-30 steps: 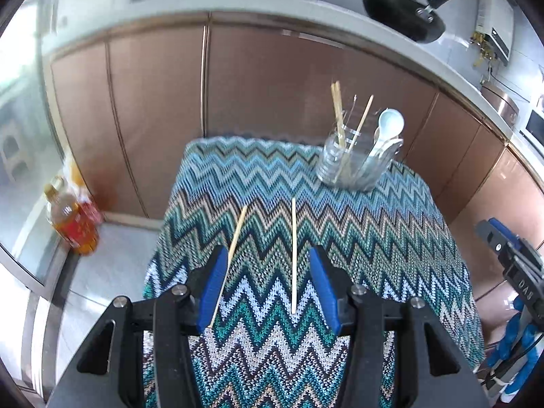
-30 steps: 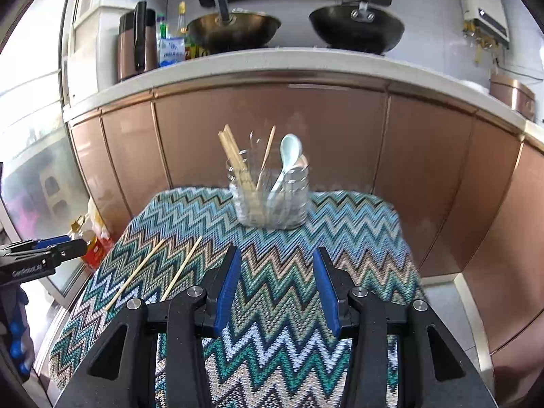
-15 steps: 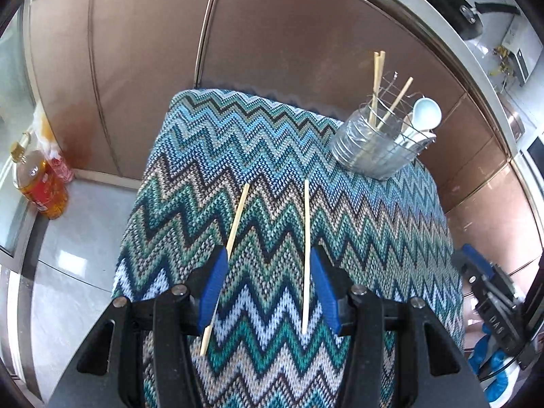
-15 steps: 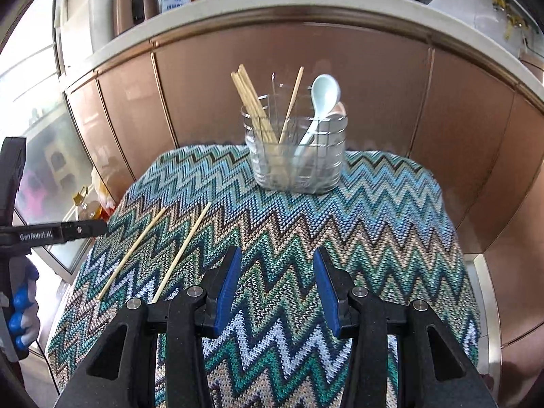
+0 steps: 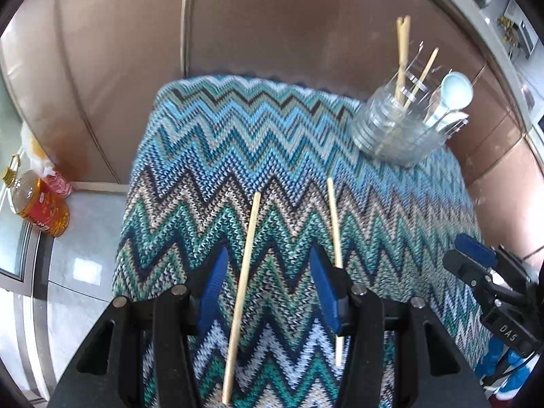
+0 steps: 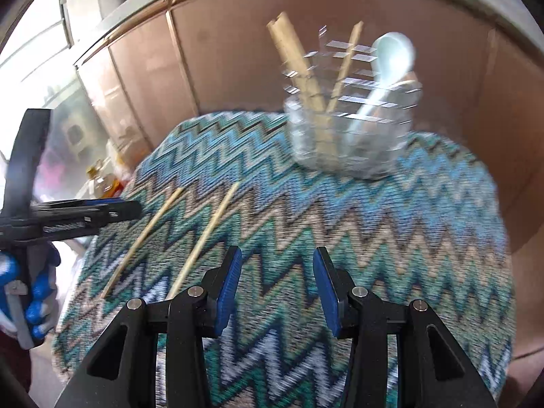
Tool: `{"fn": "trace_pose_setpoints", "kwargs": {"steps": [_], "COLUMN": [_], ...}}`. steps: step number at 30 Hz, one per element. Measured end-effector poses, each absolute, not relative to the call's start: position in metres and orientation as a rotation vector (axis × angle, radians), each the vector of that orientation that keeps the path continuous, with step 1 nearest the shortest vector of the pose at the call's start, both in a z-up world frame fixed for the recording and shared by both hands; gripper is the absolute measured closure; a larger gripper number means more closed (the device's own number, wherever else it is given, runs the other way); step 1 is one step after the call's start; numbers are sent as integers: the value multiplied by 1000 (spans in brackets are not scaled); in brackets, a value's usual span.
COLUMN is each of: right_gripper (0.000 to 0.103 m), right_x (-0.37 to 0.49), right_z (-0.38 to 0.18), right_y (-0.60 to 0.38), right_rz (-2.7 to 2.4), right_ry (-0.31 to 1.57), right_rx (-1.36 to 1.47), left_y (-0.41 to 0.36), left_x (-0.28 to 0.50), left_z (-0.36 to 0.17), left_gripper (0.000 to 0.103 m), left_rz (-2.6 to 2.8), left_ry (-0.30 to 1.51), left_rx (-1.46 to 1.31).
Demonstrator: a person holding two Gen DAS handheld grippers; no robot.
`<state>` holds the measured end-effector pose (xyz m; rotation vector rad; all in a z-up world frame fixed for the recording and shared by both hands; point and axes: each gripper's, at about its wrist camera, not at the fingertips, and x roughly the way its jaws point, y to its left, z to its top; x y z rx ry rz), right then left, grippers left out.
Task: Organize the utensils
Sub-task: 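Grasp a chopstick with the left tool while the right tool grasps another chopstick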
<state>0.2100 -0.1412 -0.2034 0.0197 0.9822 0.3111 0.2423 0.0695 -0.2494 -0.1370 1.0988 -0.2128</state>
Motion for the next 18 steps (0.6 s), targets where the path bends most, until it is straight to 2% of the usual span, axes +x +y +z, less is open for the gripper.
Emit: {"fn": "trace_pose_setpoints", "kwargs": {"steps": [7,9,11,14,18], "right_gripper": [66,67,70,75,78], "right_x": [248,257,266,280,298], "right_z": [-214,-216,-219,-227,-240], "right_y": [-113,-107,-102,-96,-86], "right_rz": [387,404,415,443,467], "right_ry": [1069,1087,1107,1152,1217], "right_rx": [-13,-21,-20,0,22], "left_y": [70,68,67,67,63], "left_x": [276,281,289,298,306], "left_z": [-271,-274,-279,-286,-295], "left_gripper": [56,62,74,84,88], "left_rz": [-276,-297,-313,-328,-336], "left_ry": [1203,1215,1237,1261,1292], "left_rx": [-72,-59,-58,-55,-40]}}
